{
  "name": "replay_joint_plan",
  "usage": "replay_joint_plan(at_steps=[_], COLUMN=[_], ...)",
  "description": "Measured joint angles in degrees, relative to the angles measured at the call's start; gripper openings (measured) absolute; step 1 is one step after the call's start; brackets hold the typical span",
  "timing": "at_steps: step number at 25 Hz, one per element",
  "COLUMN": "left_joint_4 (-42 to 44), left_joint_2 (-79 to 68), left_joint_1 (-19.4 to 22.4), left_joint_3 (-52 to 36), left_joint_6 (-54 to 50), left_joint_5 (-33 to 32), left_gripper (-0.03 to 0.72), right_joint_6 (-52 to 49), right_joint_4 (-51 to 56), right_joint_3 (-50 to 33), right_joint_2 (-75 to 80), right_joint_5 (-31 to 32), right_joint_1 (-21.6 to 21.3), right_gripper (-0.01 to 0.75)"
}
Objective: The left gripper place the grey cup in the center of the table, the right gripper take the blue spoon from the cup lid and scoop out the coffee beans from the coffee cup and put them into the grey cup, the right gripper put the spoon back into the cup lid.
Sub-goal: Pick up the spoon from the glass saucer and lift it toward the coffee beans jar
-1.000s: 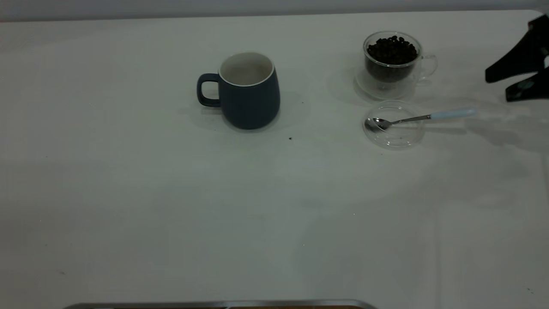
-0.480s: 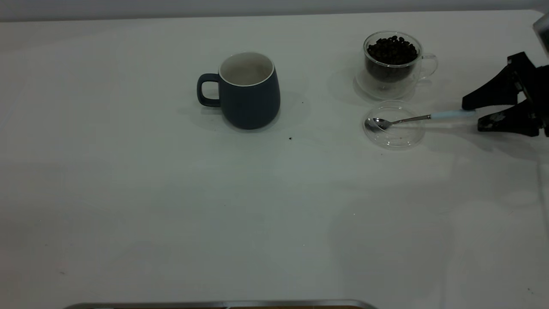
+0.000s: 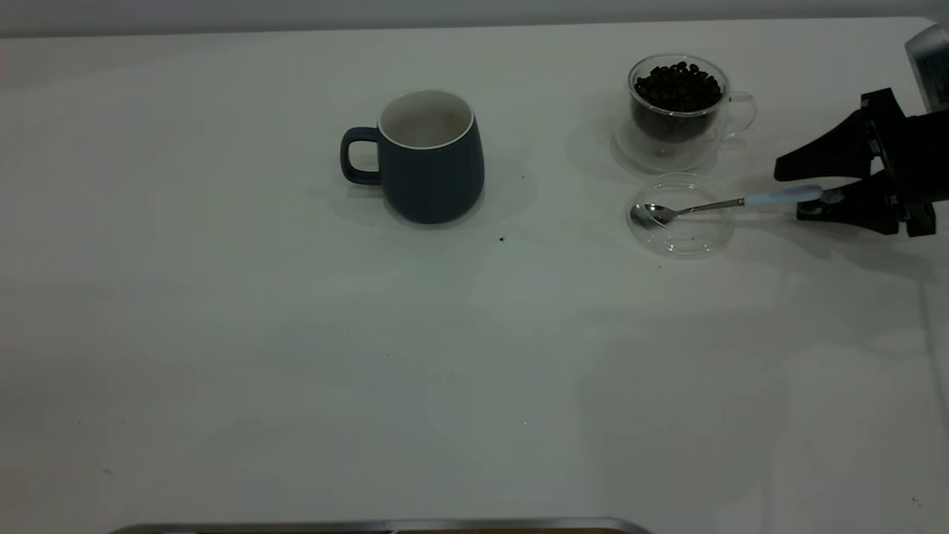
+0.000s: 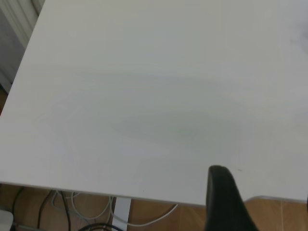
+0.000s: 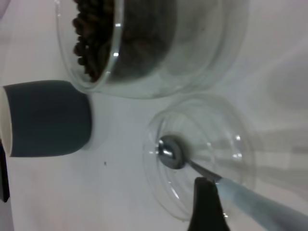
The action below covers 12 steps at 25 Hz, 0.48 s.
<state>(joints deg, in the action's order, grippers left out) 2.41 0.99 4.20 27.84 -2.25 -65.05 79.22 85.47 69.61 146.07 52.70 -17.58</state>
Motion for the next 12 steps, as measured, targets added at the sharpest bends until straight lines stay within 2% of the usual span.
replay_joint_plan(at_steps=[12], left_joint_4=[0.00], left_joint_2=[0.00], left_joint_1=[0.00], left_joint_3=[0.00], left_joint_6=[0.00], left_joint_5=[0.00], left_gripper=[0.474], right_joint_6=[1.44], right_joint_4=[1.94], right_joint_3=[0.07], right_joint_2=[2.88], right_joint_5=[0.33], right_joint_1=[3.28], right_gripper=[0.535])
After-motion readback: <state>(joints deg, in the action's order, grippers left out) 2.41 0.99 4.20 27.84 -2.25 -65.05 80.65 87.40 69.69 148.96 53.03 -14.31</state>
